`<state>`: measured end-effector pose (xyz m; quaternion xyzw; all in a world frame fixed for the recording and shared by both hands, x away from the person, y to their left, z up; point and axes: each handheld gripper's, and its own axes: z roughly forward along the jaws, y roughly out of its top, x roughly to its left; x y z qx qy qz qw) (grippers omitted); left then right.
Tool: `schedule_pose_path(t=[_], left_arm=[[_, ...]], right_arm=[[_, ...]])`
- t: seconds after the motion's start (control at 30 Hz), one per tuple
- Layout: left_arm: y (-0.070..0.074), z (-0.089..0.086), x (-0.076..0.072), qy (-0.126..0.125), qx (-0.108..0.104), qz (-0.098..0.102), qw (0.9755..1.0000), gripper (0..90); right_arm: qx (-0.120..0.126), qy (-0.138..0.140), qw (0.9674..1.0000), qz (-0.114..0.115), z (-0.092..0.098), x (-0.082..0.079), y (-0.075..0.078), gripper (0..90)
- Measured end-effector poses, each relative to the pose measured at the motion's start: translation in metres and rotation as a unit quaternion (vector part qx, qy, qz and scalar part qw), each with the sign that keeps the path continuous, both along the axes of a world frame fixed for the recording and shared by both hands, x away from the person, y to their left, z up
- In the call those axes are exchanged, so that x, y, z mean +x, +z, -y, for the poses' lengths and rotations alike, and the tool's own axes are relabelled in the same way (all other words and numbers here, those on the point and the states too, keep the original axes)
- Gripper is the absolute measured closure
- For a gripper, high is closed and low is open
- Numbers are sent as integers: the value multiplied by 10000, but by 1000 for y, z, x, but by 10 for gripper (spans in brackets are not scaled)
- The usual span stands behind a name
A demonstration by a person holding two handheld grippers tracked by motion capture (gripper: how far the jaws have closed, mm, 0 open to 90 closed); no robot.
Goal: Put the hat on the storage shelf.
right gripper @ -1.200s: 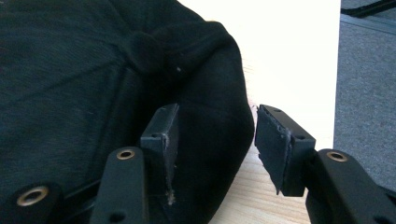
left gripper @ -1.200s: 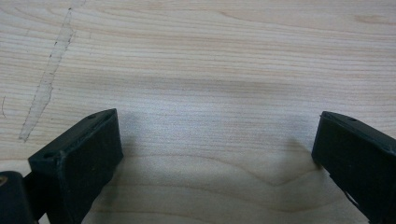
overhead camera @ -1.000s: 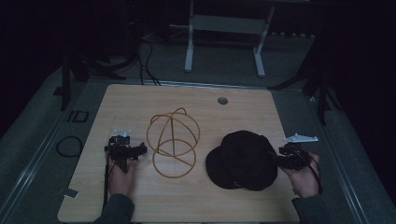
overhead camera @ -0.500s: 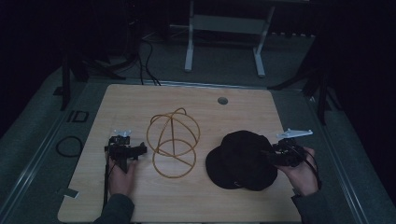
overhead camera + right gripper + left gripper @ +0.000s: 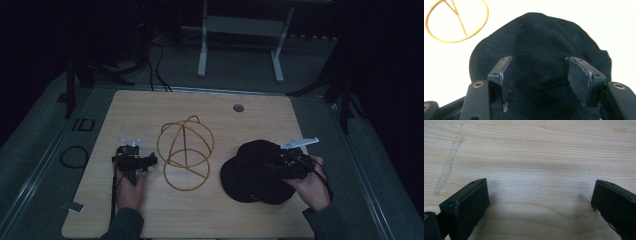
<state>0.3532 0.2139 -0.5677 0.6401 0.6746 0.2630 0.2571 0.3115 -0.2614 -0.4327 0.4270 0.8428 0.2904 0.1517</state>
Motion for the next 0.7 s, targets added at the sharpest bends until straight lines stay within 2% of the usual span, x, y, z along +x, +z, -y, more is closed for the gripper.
schedule_pose_path(t=[0.47,0.7], left_arm=[[0,0,0,-1,-1,-2,10000,12],[0,0,0,0,0,0,10000,12]], right_arm=[[-185,410,9989,-134,-38,-4,-7,345],[-291,575,9974,-321,-55,-5,-16,305]])
